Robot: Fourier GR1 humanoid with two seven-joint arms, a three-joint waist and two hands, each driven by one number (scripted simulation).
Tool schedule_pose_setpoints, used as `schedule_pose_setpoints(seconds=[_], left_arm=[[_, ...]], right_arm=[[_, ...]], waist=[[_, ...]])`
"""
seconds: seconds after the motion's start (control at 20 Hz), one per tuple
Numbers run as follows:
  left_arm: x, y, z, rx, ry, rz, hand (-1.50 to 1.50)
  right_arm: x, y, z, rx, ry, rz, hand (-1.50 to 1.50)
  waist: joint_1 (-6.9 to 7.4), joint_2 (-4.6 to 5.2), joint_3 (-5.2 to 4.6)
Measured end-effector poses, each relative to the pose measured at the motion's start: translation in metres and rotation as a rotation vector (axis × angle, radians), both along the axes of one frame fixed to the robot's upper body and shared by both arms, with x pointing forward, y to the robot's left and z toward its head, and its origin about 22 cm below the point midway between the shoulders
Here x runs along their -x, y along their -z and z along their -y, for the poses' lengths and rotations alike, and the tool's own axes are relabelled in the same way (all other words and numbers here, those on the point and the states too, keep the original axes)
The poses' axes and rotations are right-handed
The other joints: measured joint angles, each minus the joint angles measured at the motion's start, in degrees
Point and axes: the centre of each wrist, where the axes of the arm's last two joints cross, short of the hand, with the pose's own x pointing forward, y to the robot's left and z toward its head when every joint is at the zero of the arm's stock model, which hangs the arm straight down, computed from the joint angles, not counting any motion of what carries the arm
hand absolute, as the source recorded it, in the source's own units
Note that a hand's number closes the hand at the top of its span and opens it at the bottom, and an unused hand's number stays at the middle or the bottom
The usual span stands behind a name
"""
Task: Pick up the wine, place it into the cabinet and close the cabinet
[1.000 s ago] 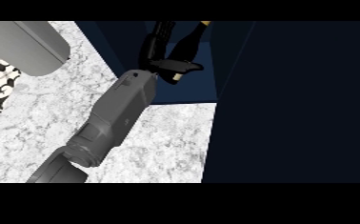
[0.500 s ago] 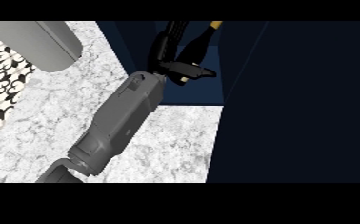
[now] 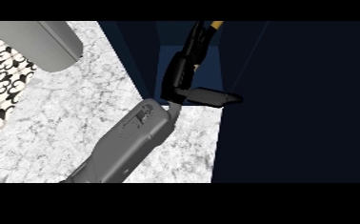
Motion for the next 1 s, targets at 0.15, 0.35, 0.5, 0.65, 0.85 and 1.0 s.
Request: schedule_pose_setpoints(seconds=[0.15,0.35,0.5,0.65,0.85,1.0], left_arm=[[0.027,0.005,0.001,0.022,-0.033,-0.007,-1.50],[0.064,0.008,0.007,0.054,-0.062,-0.035,-1.50],[0.089,0.004,0.007,0.096,-0.073,-0.048,-1.50],[0.116,0.002,0.005,0.150,-0.069,-0.058,1.50],[0.147,0.006,-0.009,0.187,-0.047,-0.068,1.50],[0.166,0.006,-0.027,0.193,-0.002,-0.075,1.50]], right_arm=[[0.001,-0.001,-0.002,0.004,-0.005,0.007,-1.50],[0.001,-0.003,-0.005,0.012,-0.014,0.006,-1.50],[0.002,-0.005,-0.004,0.016,0.001,0.014,-1.50],[0.003,-0.002,-0.007,0.018,-0.004,0.008,-1.50],[0.003,-0.001,-0.008,0.018,0.007,0.017,-1.50],[0.003,-0.005,-0.007,0.021,0.015,0.022,-1.50]], waist=[[-0.11,0.21,0.04],[-0.37,0.42,0.06],[-0.36,0.44,0.05],[-0.46,0.45,0.02],[-0.49,0.54,-0.01],[-0.51,0.55,-0.02]])
